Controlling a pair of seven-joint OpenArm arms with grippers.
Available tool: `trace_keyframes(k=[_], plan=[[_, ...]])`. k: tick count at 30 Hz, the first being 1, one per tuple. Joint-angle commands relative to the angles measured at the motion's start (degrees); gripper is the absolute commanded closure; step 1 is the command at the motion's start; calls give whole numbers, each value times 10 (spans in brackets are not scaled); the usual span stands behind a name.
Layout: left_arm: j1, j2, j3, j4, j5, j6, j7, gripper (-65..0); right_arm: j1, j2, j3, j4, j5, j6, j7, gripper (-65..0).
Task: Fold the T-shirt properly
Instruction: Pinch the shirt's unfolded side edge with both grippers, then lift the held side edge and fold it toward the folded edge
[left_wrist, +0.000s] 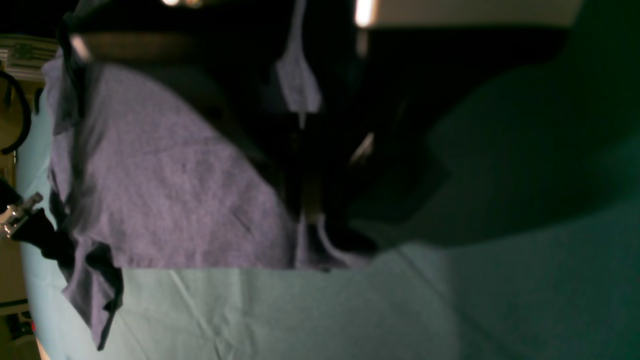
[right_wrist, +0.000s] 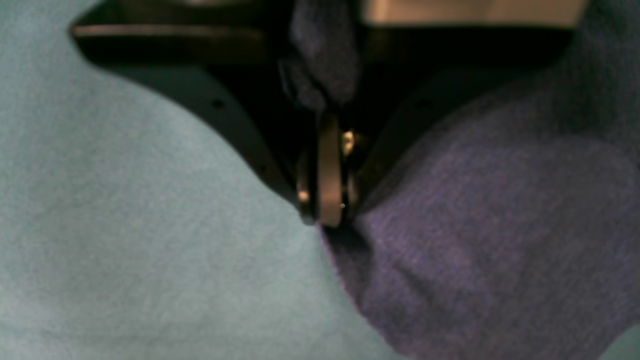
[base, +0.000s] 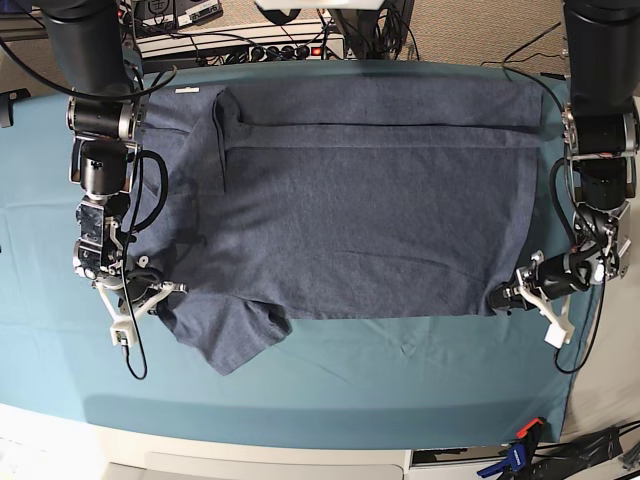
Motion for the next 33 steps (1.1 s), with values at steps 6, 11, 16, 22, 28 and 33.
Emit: trace_keyframes(k=[6,11,16,22,28,33], plan=[[-17,-31,-1,10,-50,-30,21,0,4,17,1,14,26,30,-3,0],[-14,-41,-1,10,-71,-32,32,0,-54,36,1,106,38,42,-10,0],[-5,-41,-1,10,-100,-32,49,0,-129,52,1,216,38,42,-13,0],[14,-41,-1,10,-145,-32,83,0,-197,80,1,311,38,42,-20,0],[26,-42,-1,10,-173,-32,96,0,-217,109,1,334,38,42,-29,0],[27,-49,-1,10,-187,-32,98,0,-217,126,1,334,38,42,-30,0]])
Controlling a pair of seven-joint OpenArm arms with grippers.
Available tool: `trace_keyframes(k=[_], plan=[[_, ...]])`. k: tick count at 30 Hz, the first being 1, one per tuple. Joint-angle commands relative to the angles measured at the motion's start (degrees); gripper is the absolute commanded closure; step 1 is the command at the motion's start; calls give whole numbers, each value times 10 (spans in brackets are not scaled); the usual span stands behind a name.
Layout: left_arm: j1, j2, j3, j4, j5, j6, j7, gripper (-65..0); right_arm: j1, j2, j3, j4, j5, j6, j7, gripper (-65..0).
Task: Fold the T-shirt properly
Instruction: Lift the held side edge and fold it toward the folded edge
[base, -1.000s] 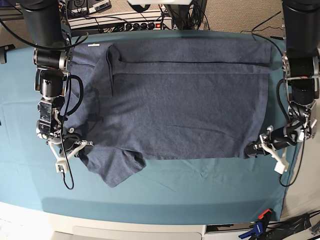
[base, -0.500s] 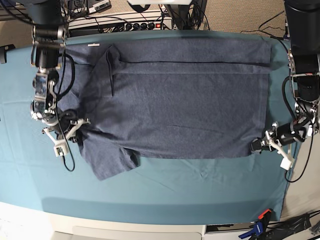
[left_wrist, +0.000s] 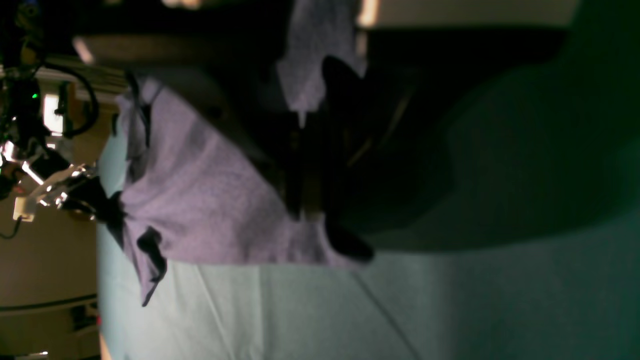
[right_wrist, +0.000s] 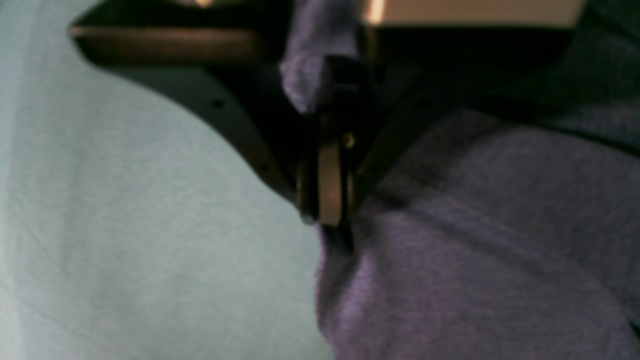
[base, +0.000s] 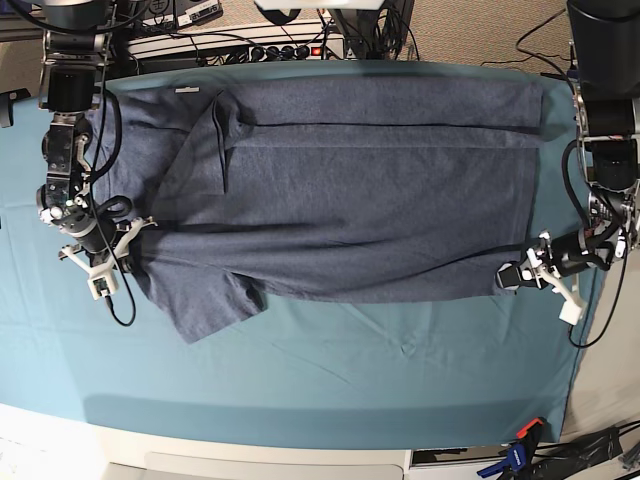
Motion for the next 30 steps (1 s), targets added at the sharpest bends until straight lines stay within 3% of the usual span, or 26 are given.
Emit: trace_keyframes(k=[1,12,23,30], plan=[[-17,-19,-1,8,-26,-5,-1,0,13,17,3,10,3,-5,9,0],[-19,-67,-1,16,-64,-5,6,0,14,16,18,11,16,-6,21,0],[-18,-71,-1,40,-66,-5,20,0,14,15,18,11,16,-6,26,0],[-10,-76,-1,40,-111,-5,56,0,13,15,18,40,17,-5,0,0]])
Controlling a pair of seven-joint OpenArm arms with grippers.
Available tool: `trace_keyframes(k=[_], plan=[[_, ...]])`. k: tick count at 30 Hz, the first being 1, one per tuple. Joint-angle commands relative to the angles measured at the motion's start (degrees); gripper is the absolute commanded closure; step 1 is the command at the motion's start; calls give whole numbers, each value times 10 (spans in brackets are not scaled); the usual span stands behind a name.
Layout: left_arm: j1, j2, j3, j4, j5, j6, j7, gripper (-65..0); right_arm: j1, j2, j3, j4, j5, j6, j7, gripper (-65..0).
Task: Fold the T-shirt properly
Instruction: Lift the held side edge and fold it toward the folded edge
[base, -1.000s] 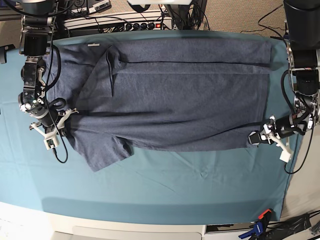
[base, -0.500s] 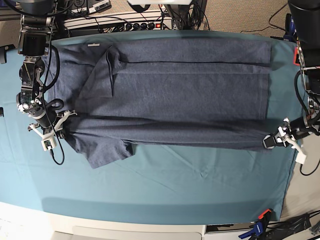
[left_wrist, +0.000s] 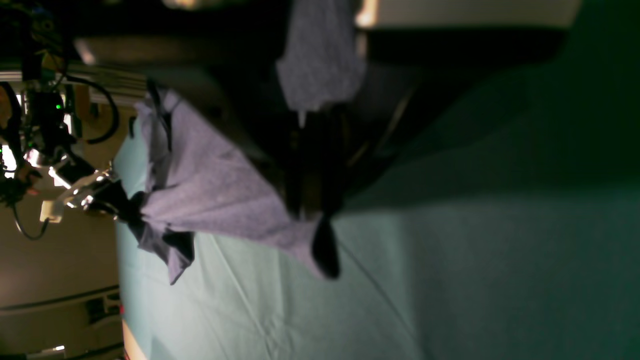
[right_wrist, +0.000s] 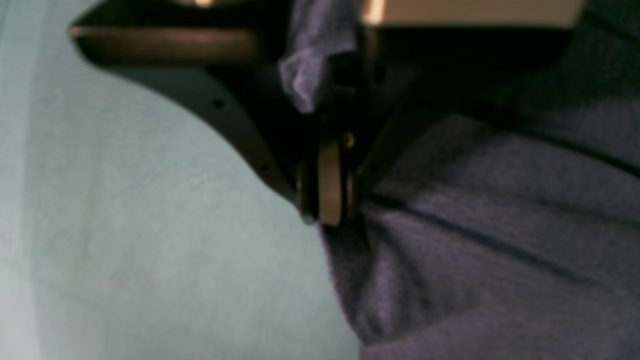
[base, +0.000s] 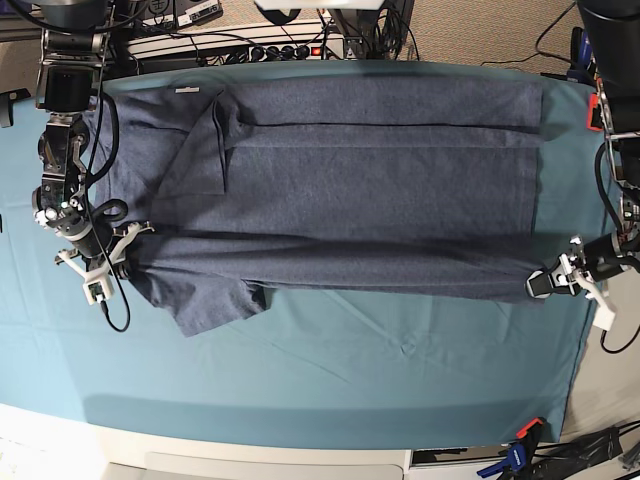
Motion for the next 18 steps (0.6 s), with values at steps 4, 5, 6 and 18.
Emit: trace_keyframes(k=[4,5,6,18], plan=[[-10,-16,-2,9,-17,-5,-4,0,12,15,8,50,22,-7,-17,0],[-9,-16,-2,9,-22,-5,1,0,12,14,8,59,28,-7,-28,0],[-8,-16,-2,9,-31,-5,7,0,12,15,8,67,34,-7,-37,0],[30,-32,-2,9,-52,-5,41,0,-14,36,9,80,37,-7,-58,0]])
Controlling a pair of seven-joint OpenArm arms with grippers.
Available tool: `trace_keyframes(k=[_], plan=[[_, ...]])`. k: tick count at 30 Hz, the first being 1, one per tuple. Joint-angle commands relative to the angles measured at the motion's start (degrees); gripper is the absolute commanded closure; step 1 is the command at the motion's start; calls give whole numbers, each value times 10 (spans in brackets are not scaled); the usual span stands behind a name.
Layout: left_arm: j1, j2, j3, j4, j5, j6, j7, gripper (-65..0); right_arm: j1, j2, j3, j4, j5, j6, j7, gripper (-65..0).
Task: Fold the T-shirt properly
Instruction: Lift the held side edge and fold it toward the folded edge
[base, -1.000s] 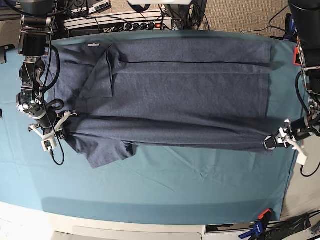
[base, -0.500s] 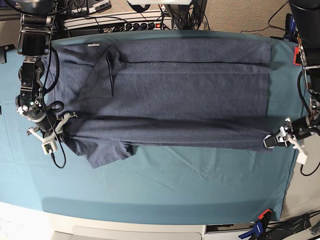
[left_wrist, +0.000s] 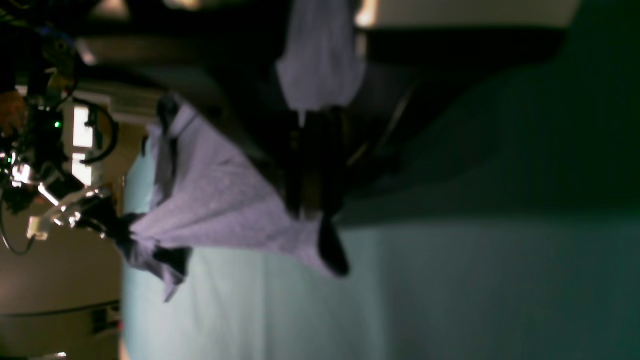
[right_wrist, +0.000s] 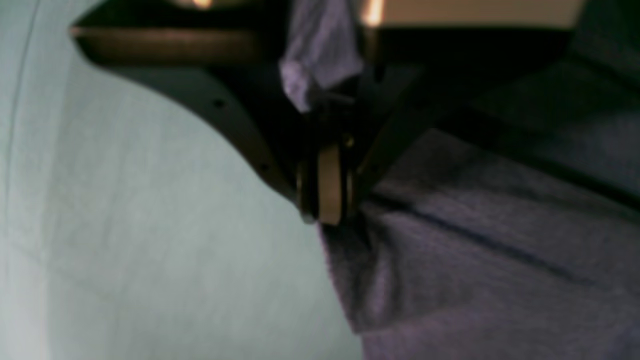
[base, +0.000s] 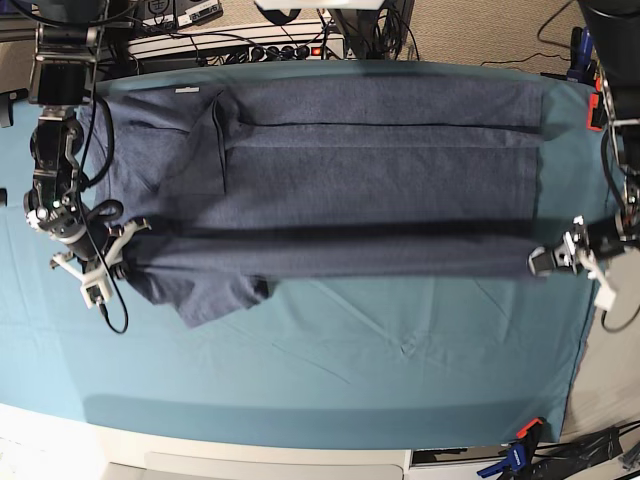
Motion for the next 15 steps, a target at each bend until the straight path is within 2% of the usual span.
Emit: trace_keyframes(k=[1,10,15], plan=[[-9,-19,-2,7,-12,-5,-3,0,8,16,9,10,-1,-8,13,0],[22,-21,-2,7,-12,-5,5,0,-35,16,60,10,21,-7,15,0],[21,-21,-2,7,-12,-5,7,0,-59,16,108,10,42,21,12,0]])
